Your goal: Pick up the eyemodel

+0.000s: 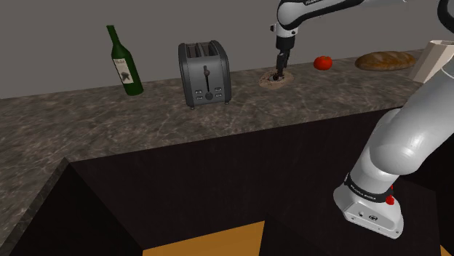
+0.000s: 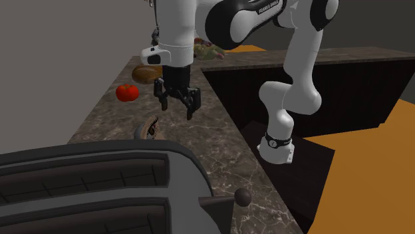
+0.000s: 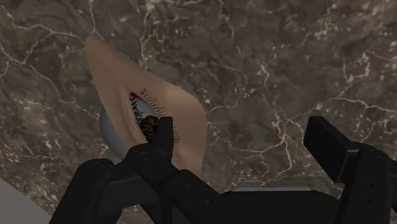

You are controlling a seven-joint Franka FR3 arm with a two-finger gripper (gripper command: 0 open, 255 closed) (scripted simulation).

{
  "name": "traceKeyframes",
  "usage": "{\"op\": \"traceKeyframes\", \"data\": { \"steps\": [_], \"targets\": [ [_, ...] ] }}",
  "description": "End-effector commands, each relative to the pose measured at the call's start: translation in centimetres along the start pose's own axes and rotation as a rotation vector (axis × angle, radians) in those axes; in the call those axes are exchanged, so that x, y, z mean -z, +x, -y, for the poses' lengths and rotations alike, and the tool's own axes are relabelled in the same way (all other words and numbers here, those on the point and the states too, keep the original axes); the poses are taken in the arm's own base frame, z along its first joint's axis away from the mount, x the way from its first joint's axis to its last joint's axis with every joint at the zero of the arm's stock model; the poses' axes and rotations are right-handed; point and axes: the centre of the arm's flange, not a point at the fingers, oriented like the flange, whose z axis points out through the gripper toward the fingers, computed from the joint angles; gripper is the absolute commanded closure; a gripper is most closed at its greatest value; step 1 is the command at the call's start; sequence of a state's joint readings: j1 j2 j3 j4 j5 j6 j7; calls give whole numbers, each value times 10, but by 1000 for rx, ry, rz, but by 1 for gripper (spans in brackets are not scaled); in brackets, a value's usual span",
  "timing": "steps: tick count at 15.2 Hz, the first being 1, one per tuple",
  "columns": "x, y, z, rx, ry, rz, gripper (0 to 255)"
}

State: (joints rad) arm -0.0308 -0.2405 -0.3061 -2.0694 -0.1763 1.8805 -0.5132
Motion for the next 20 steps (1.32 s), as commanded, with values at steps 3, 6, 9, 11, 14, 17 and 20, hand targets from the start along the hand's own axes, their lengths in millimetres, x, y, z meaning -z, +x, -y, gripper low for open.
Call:
{"op": "traceKeyframes", "data": {
  "steps": [3, 6, 9, 11, 14, 17, 20],
  "targets": [
    [2, 28, -41, 49, -16, -39, 0],
    [4, 49, -69, 84, -28, -67, 0],
    [-12, 50, -68, 84, -28, -67, 0],
    [-23, 50, -67, 84, -28, -67, 0],
    [-36, 50, -65, 84, -28, -67, 0],
    [-36, 50, -65, 84, -28, -67, 255],
    [-36, 50, -65, 84, -28, -67, 255]
  ]
}}
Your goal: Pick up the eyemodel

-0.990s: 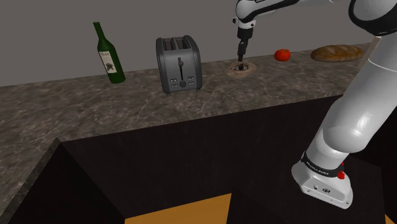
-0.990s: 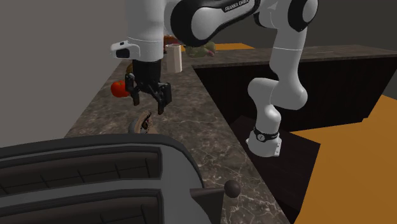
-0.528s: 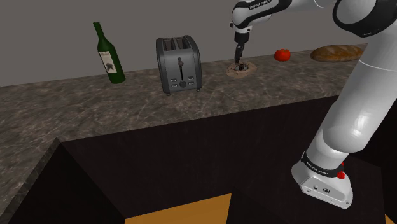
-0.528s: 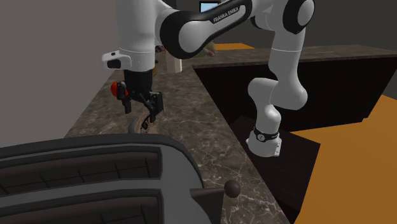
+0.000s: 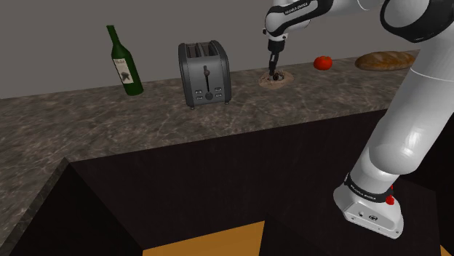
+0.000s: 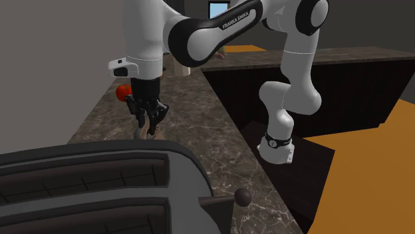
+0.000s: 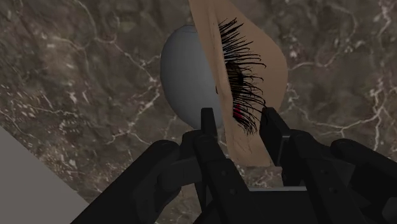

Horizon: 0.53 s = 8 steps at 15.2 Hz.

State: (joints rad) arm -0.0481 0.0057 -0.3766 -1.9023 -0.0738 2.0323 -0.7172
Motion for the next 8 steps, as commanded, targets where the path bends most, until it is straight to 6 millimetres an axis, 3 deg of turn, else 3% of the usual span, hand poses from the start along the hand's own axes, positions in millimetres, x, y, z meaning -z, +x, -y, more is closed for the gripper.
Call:
{"op": "traceKeyframes", "data": {
  "steps": [1, 6, 8],
  "targets": [
    [-1, 0, 0, 0, 1, 2, 255],
    [-1, 0, 0, 0, 1, 2, 255],
    [9, 0, -2, 0, 1, 2, 255]
  ]
}}
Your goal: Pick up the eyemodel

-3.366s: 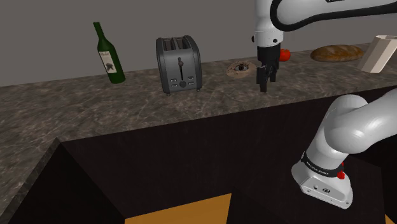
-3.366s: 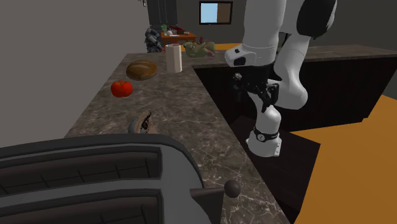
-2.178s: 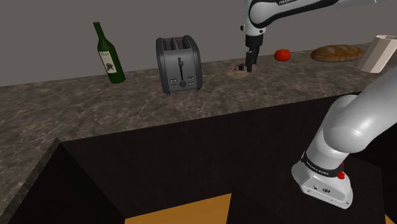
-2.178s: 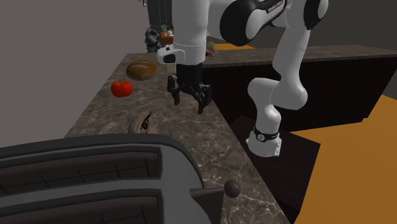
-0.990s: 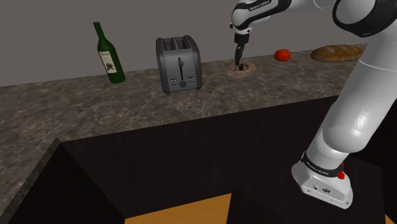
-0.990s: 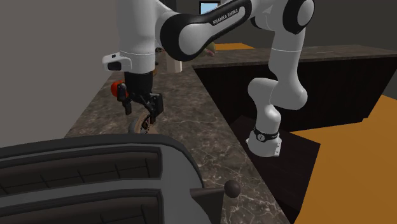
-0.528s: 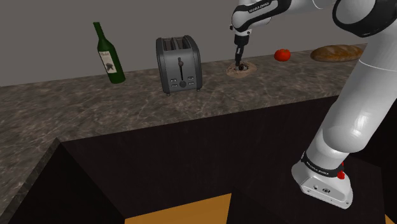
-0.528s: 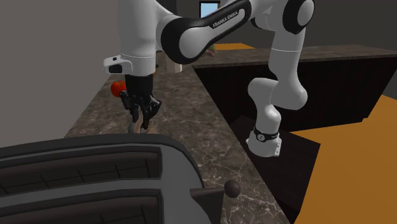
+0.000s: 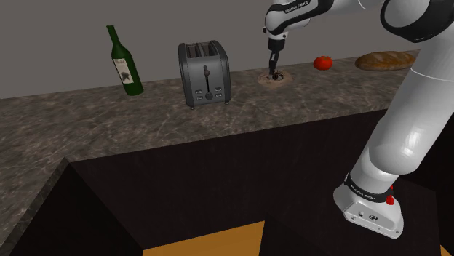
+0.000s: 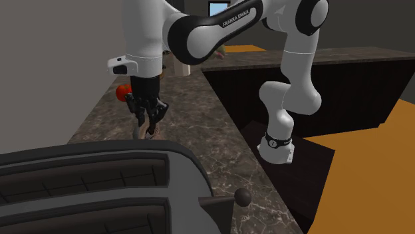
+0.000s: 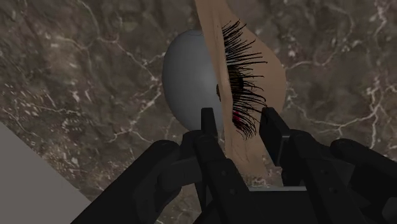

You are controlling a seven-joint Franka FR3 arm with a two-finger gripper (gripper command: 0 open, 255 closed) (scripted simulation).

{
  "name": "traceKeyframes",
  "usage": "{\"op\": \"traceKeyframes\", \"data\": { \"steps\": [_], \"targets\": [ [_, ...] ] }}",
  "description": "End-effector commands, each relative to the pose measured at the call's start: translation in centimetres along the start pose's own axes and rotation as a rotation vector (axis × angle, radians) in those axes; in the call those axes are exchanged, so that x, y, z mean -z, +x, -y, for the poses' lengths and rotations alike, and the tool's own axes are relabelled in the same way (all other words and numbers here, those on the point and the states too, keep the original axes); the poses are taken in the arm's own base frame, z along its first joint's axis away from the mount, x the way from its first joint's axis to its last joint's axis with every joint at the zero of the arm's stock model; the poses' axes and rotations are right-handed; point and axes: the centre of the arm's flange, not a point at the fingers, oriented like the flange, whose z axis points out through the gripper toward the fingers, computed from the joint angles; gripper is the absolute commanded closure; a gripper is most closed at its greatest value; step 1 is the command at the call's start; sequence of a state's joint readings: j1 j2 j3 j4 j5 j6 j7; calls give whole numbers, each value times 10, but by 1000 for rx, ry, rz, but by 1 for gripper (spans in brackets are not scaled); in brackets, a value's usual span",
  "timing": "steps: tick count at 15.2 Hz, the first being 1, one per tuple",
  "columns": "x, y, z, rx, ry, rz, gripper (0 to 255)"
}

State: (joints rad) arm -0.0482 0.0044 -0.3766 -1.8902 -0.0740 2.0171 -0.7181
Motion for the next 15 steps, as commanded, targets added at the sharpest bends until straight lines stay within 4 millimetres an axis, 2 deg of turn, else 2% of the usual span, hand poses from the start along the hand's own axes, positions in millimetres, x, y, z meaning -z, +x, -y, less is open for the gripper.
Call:
{"op": "traceKeyframes", "data": {
  "steps": [1, 13, 15],
  "targets": [
    [10, 0, -1, 0, 0, 0, 255],
    [72, 3, -10, 0, 0, 0, 255],
    [73, 3, -10, 0, 0, 0, 255]
  ]
}}
